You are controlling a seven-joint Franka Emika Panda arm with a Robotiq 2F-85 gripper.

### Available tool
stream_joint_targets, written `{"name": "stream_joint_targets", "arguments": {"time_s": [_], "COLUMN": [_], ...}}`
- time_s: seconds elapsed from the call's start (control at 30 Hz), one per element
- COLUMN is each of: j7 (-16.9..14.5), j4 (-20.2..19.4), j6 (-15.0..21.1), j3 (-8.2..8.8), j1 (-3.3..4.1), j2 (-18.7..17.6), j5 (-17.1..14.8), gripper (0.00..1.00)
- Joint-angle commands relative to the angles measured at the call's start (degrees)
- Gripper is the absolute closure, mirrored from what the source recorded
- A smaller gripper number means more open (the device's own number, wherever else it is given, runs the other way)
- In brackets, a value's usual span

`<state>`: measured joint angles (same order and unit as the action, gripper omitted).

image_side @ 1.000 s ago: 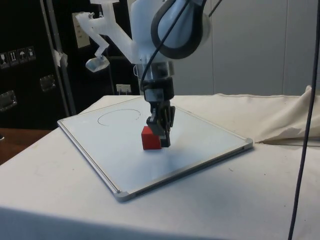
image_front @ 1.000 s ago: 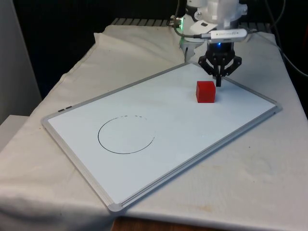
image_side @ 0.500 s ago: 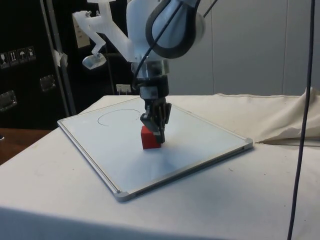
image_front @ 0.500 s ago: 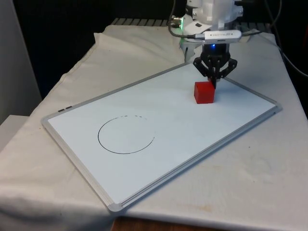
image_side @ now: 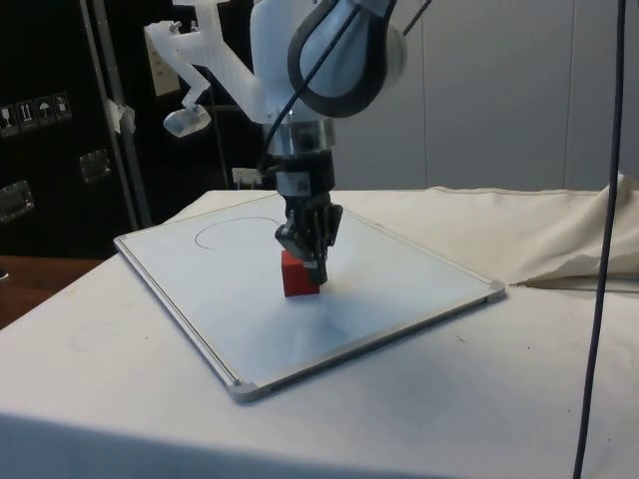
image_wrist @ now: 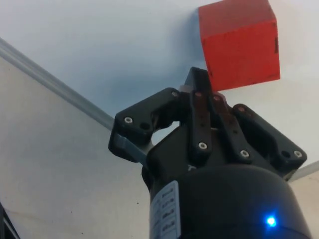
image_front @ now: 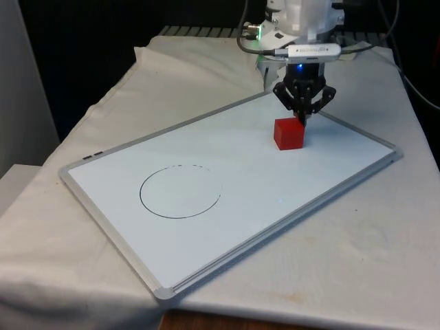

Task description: Push the cube into the marked area.

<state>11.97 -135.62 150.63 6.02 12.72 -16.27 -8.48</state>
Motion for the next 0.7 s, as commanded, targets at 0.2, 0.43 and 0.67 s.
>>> {"name": "stream_joint_targets", "arguments": {"time_s": [0.2,0.43,0.67], "j7": [2.92,5.73,7.96], "j4": [0.40,0.52,1.32], "j6": [0.69,0.69,0.40], "j3": [-0.06,0.00,0.40], "j1": [-0.06,0.00,0.11], "j2": [-1.09,-1.20,-1.72], "j5": [-0.40,-0.23,0.23], "gripper": [1.00,1.00,1.00]}}
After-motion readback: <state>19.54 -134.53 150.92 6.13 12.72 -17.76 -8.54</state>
